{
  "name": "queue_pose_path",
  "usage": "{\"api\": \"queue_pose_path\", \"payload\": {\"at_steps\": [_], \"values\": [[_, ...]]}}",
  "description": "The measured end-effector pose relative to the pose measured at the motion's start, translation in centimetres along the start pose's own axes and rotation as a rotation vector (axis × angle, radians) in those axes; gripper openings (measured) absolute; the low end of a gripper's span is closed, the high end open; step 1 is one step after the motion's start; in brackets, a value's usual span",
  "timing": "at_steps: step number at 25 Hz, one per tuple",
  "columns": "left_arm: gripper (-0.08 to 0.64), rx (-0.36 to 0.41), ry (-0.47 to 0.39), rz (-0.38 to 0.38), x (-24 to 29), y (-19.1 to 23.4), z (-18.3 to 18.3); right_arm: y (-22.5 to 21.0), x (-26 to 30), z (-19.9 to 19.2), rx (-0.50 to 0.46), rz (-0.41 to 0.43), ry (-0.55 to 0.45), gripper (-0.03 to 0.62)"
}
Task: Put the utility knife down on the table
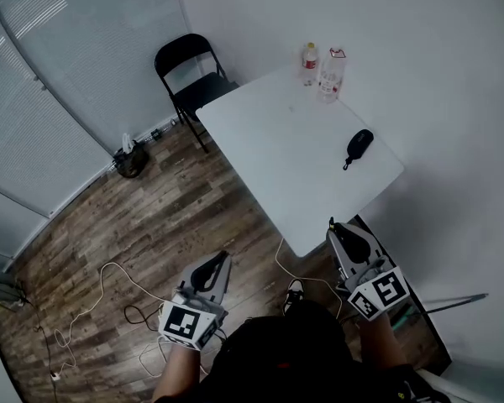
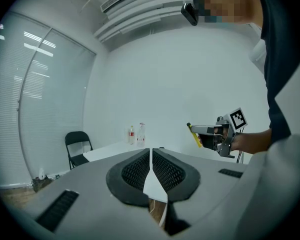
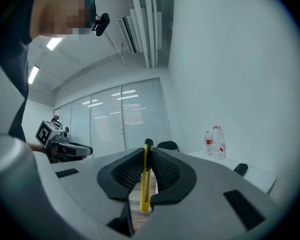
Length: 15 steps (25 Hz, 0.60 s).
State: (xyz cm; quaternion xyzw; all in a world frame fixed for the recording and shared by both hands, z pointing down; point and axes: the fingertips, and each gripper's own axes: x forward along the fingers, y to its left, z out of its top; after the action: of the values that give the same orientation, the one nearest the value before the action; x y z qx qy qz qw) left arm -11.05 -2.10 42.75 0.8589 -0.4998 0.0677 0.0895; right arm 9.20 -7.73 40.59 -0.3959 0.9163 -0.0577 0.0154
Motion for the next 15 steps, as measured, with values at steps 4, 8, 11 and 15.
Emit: {"api": "queue_pose_path", "payload": {"at_steps": [4, 8, 11, 15], "values": [[0.034, 0.011, 0.034, 0.002, 5.6, -0.3, 0.3, -6.0, 1.2, -0.1, 0.023, -0.005, 0.001, 0.061], [0.034, 0.015, 0.056, 0.003, 9.8, -1.0, 0.7, -10.4, 2.0, -0.7, 0.043, 0.002, 0.012, 0.061], [0.034, -0.01, 0.066, 0.022, 11.8, -1.2, 0.9, -12.7, 2.7, -1.2, 0.05, 0.018, 0.029, 0.061], [0.034, -0.03, 0.098, 0.021, 13.8, -1.5, 0.3, -14.7, 3.6, -2.3, 0.068, 0.028, 0.05, 0.061]]}}
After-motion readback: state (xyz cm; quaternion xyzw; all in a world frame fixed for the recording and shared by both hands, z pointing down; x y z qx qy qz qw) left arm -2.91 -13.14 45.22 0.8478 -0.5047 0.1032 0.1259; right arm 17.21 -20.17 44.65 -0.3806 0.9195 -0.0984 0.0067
